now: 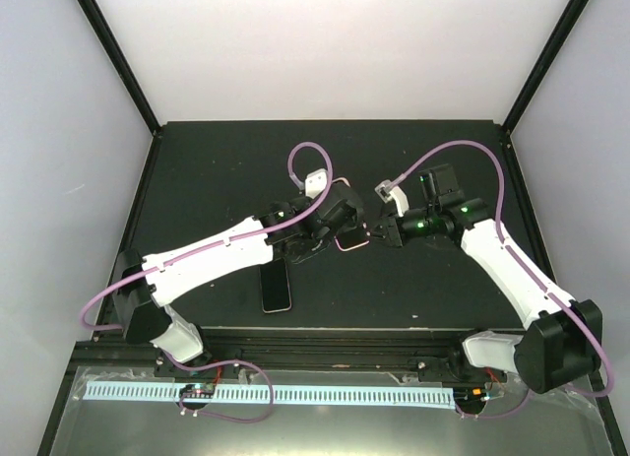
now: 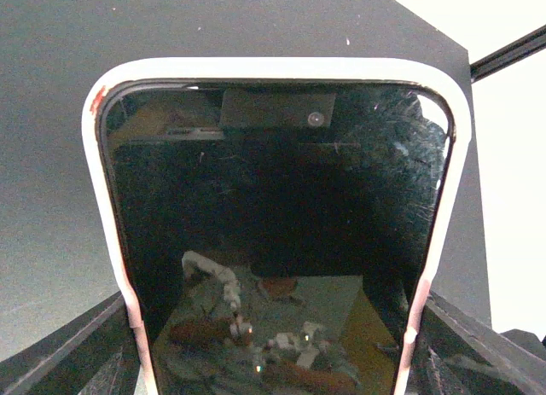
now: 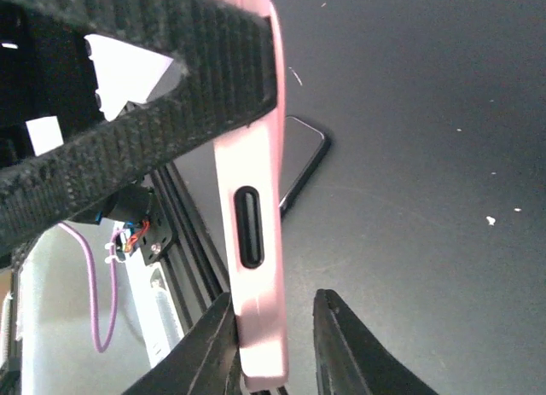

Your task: Take the phone out of the phone case

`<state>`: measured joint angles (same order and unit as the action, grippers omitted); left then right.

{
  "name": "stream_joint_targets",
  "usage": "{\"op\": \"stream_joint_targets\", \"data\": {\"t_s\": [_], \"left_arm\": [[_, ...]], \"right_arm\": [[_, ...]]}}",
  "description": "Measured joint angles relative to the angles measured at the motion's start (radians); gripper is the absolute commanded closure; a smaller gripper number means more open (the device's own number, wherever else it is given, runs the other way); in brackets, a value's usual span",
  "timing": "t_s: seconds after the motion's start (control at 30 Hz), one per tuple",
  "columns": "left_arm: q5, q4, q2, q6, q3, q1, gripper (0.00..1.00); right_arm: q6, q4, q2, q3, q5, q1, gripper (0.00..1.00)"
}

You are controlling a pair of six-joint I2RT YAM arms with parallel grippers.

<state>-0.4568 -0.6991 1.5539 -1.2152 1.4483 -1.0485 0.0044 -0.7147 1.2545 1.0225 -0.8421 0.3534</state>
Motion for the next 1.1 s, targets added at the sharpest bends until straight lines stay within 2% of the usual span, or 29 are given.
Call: {"op": "stream_joint_targets", "data": {"t_s": [0.07,0.17,0.2,0.23,0.27,0.4,0.5,0.67,0.77,0.8,0.9,0.97,1.1], "left_arm": [[0.001,0.009,0.002,0.001,0.000,0.000,0.47],[-0.001,0.024,0.011,0.008,0.000,0.000,0.34],[-0.003,0.027,0.013,0.010,0.000,0.000,0.23],[-0.005,0.027,0.013,0.012,0.000,0.000,0.09],[-0.009,0.027,0.013,0.015,0.000,0.000,0.02],[-0.050,0.031,0.010,0.020,0.000,0.002,0.01],[-0.082,0.067,-0.043,0.087,-0.044,0.009,0.01],[-0.061,0.225,-0.275,0.280,-0.272,0.041,0.03],[0.070,0.426,-0.490,0.418,-0.521,0.106,0.16],[0.103,0.472,-0.533,0.442,-0.576,0.134,0.18],[0.318,0.733,-0.694,0.528,-0.826,0.207,0.22],[0.453,0.836,-0.718,0.570,-0.896,0.241,0.22],[0.650,1.009,-0.668,0.604,-0.902,0.257,0.23]], "right_arm": [[0.003,0.005,0.001,0.000,-0.022,0.000,0.90],[0.010,0.009,0.001,0.000,-0.046,0.000,0.96],[0.015,0.009,0.001,0.000,-0.050,-0.002,0.98],[0.019,0.008,0.001,0.000,-0.052,-0.003,0.99],[0.021,0.009,0.000,0.000,-0.053,-0.002,0.99],[0.024,0.004,-0.014,0.000,-0.041,-0.002,0.99],[0.020,-0.002,-0.044,-0.001,-0.020,-0.002,0.99],[-0.005,-0.014,-0.120,-0.009,0.006,-0.002,0.99],[-0.027,-0.019,-0.163,-0.016,0.006,-0.005,0.99],[-0.034,-0.021,-0.176,-0.021,0.001,-0.005,0.99],[-0.050,-0.024,-0.206,-0.031,-0.024,-0.005,0.99],[-0.054,-0.025,-0.219,-0.037,-0.052,-0.005,0.99],[-0.061,-0.026,-0.228,-0.037,-0.112,-0.005,0.99]]}}
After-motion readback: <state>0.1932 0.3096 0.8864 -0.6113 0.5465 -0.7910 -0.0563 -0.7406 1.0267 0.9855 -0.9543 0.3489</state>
